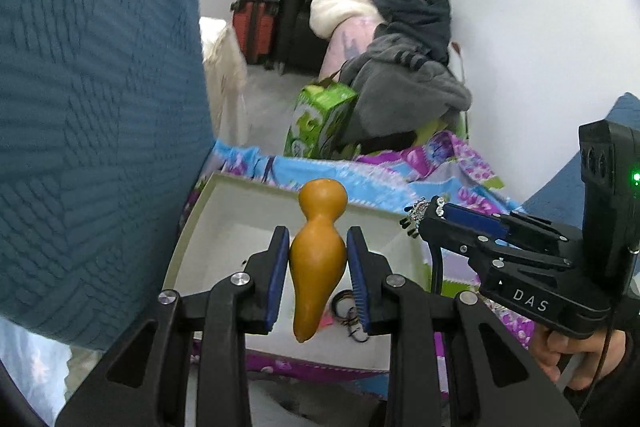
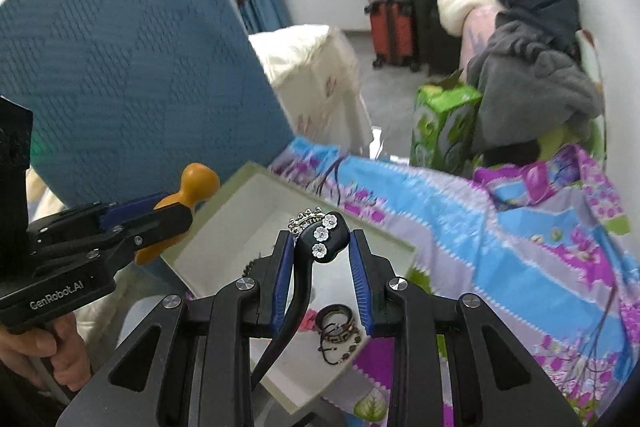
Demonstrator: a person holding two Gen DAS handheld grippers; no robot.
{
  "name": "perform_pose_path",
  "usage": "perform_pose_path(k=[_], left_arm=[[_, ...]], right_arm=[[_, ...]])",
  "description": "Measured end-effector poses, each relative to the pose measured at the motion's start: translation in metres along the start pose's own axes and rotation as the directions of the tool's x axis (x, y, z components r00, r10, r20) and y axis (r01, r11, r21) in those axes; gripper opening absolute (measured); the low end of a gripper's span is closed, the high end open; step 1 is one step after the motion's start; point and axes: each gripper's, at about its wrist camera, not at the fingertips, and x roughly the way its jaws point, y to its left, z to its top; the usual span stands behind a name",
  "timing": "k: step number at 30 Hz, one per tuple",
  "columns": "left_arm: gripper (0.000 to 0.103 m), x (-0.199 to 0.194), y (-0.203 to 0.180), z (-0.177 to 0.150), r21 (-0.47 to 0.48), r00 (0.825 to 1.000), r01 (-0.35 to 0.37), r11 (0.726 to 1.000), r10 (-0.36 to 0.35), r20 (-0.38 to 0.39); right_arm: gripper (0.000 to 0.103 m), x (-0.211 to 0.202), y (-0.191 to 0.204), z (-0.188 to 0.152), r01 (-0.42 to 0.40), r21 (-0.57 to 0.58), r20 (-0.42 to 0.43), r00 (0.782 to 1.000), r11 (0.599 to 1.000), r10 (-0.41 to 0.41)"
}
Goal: Organize jewelry
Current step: 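Carry the orange figure into the box with the left tool while the right tool drops the pendant there, then move both open tools back from the box to the cloth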
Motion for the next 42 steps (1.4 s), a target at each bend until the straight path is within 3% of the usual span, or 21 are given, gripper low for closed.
perform_pose_path(k=[13, 20, 24, 27, 30, 33, 42], left_arm=[[0.030, 0.047, 0.027, -0.015, -0.070, 0.996, 0.012, 0.997, -0.018, -0.089], [0.030, 0.046, 0.029, -0.017, -0.079, 0.995, 0.014, 0.997, -0.021, -0.095], [0.035, 0.035, 0.024, -0.013, -0.075, 0.996, 0.018, 0.997, -0.024, -0.081], [0.048, 0.020, 0.018, -0.008, -0.073, 0.998, 0.012, 0.997, -0.015, -0.053], [0.048, 0.004, 0.009, 0.000, -0.062, 1.000, 0.006, 0.998, -0.008, -0.023], [0.056, -0.017, -0.003, 0.008, -0.045, 1.000, 0.001, 0.999, 0.000, 0.016], [0.057, -0.071, -0.044, 0.020, -0.009, 0.991, 0.006, 1.000, -0.005, 0.131]], right_arm=[[0.026, 0.070, -0.005, -0.008, -0.006, 0.019, -0.120, 0.993, 1.000, 0.008], [0.028, 0.082, -0.008, -0.014, -0.019, 0.045, -0.160, 0.987, 0.999, 0.026], [0.039, 0.067, -0.007, -0.010, -0.020, 0.038, -0.132, 0.991, 0.999, 0.024], [0.041, 0.048, -0.005, -0.003, -0.021, 0.034, -0.093, 0.995, 0.999, 0.024], [0.042, 0.021, -0.004, 0.005, -0.014, 0.023, -0.046, 0.999, 1.000, 0.015], [0.044, -0.005, -0.005, 0.012, -0.007, 0.020, 0.002, 1.000, 1.000, 0.007], [0.047, -0.088, -0.017, 0.020, 0.022, 0.021, 0.147, 0.989, 1.000, -0.025]])
